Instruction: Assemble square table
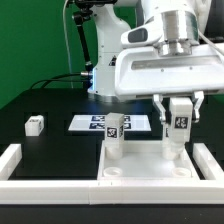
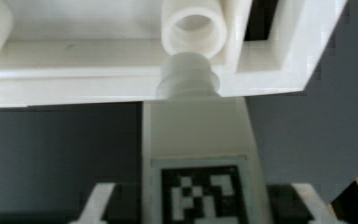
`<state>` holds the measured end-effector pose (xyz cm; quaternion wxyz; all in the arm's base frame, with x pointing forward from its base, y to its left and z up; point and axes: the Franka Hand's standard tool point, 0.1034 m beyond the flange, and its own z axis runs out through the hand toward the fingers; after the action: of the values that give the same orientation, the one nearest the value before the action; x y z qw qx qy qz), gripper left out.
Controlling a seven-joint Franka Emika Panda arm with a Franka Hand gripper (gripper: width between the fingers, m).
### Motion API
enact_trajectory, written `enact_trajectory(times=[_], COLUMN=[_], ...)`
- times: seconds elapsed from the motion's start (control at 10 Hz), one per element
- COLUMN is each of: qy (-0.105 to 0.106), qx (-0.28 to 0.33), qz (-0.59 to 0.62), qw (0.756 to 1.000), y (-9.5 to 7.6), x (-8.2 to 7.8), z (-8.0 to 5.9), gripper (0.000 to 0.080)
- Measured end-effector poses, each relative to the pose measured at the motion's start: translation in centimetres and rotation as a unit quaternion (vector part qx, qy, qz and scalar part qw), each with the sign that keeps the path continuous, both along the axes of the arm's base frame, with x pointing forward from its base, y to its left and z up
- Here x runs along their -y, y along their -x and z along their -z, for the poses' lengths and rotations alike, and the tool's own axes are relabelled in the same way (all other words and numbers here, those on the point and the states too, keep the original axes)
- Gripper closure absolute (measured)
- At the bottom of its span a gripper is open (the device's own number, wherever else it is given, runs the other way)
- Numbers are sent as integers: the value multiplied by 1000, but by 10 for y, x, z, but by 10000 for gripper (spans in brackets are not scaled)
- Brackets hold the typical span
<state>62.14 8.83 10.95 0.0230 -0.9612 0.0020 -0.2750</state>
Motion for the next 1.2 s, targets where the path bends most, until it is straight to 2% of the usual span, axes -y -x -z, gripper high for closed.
enact_trajectory(times=[0.2,0.4,0.7,1.2], qy=[0,2,5,5], qx=[1,-3,-9,-5], qz=[-5,-3,-2,-7], qw=[1000,1000,1000,1000], y=[-3,-2,1,0], x=[-9,-2,-1,-8], z=[13,17,29,30], gripper=[514,514,514,514])
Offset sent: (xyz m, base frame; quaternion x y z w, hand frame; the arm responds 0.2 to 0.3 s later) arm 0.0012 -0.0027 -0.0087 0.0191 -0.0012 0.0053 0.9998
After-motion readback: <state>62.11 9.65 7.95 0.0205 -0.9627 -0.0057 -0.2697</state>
